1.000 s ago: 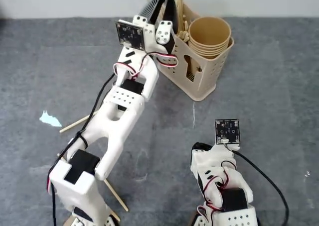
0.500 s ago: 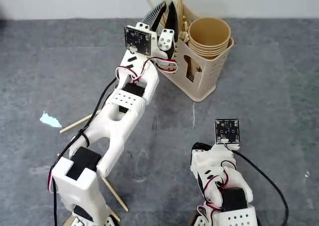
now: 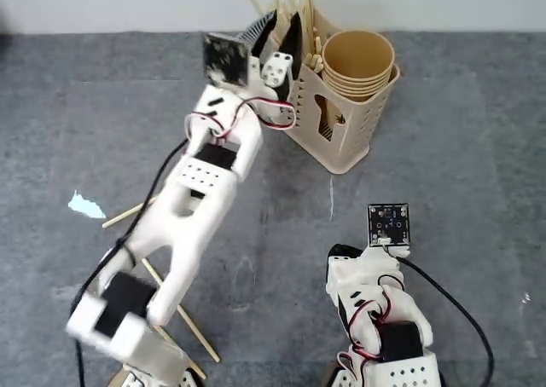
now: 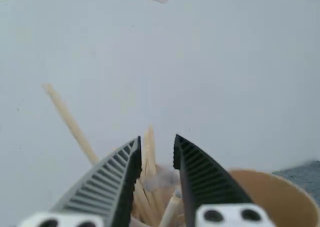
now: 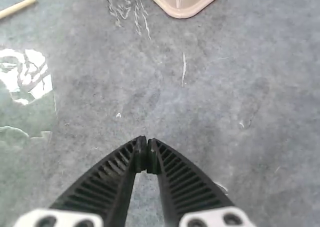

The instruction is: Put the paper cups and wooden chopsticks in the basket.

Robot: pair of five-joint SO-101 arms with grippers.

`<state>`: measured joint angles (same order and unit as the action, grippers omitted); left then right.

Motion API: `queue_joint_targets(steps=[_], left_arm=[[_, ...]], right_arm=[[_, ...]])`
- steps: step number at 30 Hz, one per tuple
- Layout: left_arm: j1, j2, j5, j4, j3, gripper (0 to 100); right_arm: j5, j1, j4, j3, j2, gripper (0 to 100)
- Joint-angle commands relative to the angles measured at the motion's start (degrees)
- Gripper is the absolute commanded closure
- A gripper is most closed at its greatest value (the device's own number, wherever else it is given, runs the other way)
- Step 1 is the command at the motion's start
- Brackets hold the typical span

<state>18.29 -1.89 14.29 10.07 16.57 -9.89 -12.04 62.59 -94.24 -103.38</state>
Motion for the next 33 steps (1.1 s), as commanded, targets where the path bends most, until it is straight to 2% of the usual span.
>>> queue_joint_targets(steps=[1, 4, 11, 14, 19, 24, 29, 33], left_arm=[[-0.53, 14.33, 2.02, -18.29, -0.66, 89], [-0.97, 21.01, 1.93, -25.32, -0.4, 89], [-8.0, 26.37, 0.7, -35.34, -0.66, 89], [-11.87, 26.29, -5.45, -37.89, -0.4, 89], [-17.14, 26.55, -11.34, -45.8, 0.04, 89], [-19.34, 26.11, -23.47, -53.98, 1.98, 89], [-18.99, 25.58, -32.0, -54.07, 9.19, 90], [-18.55, 20.13, -37.89, -54.42, 12.0, 92]], right_arm=[[0.0, -0.31, -1.1, 0.62, -0.48, 98.0], [0.0, -0.31, -1.1, 0.62, -0.48, 98.0], [0.0, -0.31, -1.01, 0.53, -0.48, 98.0], [0.0, -0.31, -1.01, 0.53, -0.48, 98.0], [0.0, -0.31, -1.01, 0.53, -0.48, 98.0], [0.0, -0.31, -1.01, 0.53, -0.48, 98.0], [0.0, -0.31, -1.01, 0.53, -0.48, 98.0], [0.0, -0.31, -1.01, 0.53, -0.48, 98.0]])
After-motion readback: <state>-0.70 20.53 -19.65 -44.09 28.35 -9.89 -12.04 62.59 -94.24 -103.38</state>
